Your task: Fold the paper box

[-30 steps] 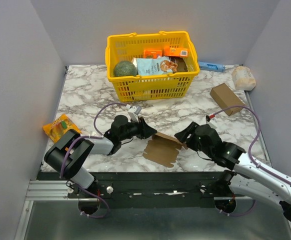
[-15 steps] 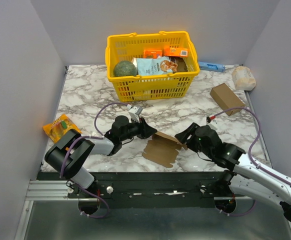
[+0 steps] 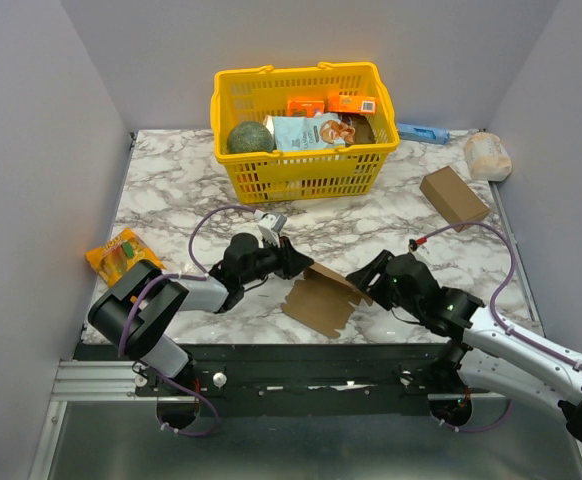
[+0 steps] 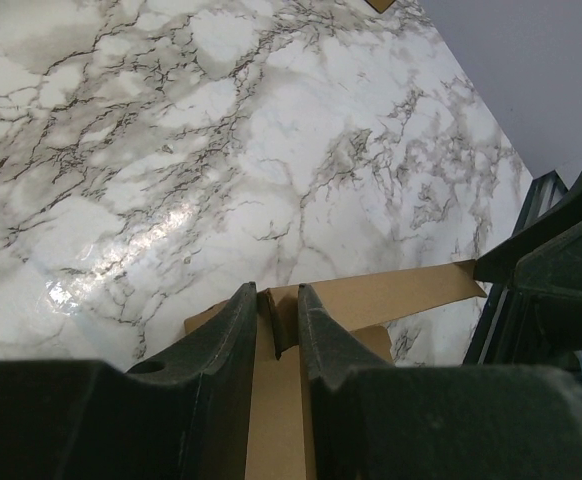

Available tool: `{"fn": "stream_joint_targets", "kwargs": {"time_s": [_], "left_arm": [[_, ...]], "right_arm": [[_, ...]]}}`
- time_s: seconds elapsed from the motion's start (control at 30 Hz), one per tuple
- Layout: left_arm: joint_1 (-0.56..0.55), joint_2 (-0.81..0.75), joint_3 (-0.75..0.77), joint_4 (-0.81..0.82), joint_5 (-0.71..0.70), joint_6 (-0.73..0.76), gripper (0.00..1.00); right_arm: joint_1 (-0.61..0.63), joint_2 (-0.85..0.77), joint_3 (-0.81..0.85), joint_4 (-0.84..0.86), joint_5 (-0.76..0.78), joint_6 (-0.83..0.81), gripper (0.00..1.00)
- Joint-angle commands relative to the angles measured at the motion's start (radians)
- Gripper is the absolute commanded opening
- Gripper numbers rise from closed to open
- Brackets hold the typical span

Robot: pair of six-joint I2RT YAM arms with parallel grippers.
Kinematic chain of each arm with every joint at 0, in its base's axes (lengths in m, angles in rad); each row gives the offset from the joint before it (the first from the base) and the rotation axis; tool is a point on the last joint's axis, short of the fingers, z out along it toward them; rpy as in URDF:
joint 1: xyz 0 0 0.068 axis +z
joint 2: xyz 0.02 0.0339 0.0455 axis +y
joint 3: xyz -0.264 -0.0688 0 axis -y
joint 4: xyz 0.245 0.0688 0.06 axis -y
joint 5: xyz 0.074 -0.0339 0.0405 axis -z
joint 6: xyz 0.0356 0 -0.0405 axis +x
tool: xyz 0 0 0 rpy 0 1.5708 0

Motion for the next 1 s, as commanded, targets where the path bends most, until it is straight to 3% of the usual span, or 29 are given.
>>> {"fn": "stream_joint_targets", "kwargs": {"time_s": [0.0,0.6,0.97], "left_arm": [[-0.007,0.026,-0.061,-0.211,-0.055,0.066,0.26],[-0.018,0.006,-0.069,-0.216,-0.084,0.068,0.24],[-0.033,-0.014,-0.087,-0.223,-0.089,0.06,0.22]], "right_arm": [[0.003,-0.003,-0.006,0.045,-0.029,0.026,0.67],[0.003,0.114,-0.027,0.125,-0.091,0.07,0.64],[0.005,0.085,-0.116,0.244,-0.014,0.15,0.6]]}}
